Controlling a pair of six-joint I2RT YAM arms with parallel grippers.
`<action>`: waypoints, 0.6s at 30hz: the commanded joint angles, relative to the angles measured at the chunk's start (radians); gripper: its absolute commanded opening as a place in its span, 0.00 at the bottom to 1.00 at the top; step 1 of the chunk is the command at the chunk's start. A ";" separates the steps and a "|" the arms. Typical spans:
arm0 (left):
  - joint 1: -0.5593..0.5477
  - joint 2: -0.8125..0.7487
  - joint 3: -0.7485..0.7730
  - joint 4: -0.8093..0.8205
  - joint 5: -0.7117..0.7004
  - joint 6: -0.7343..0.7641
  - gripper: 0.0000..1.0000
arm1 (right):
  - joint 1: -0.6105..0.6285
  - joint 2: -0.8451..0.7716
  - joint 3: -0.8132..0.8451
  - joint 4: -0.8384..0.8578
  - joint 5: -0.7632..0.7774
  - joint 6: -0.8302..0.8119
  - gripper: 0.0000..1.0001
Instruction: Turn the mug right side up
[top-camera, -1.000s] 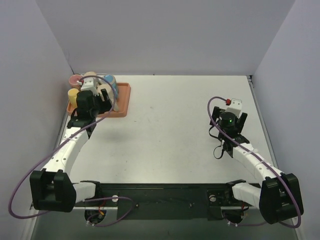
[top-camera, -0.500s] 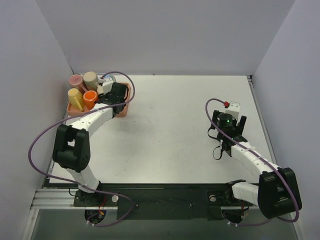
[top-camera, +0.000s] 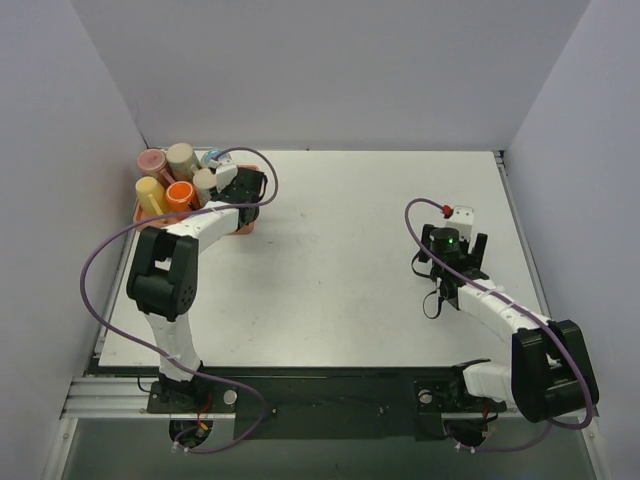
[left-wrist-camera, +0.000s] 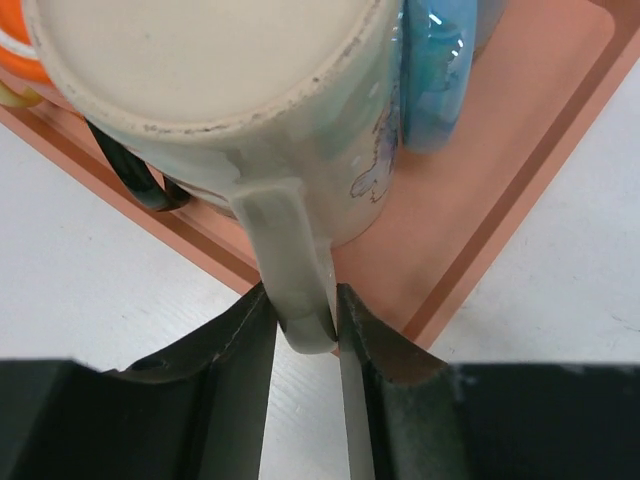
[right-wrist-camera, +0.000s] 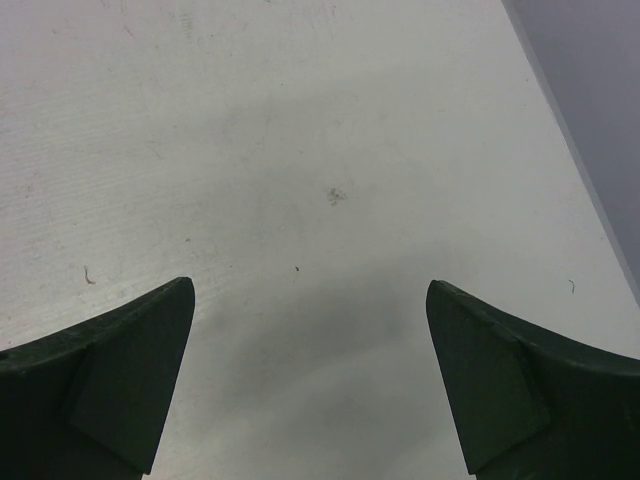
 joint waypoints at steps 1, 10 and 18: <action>0.010 0.020 0.049 0.057 -0.038 0.023 0.31 | 0.008 0.003 0.015 0.012 0.011 -0.010 0.94; 0.056 -0.046 0.066 -0.077 0.160 -0.041 0.00 | 0.034 0.001 0.032 -0.014 -0.025 -0.048 0.93; 0.116 -0.287 -0.057 -0.032 0.422 0.032 0.00 | 0.251 0.002 0.197 -0.176 -0.055 -0.214 0.92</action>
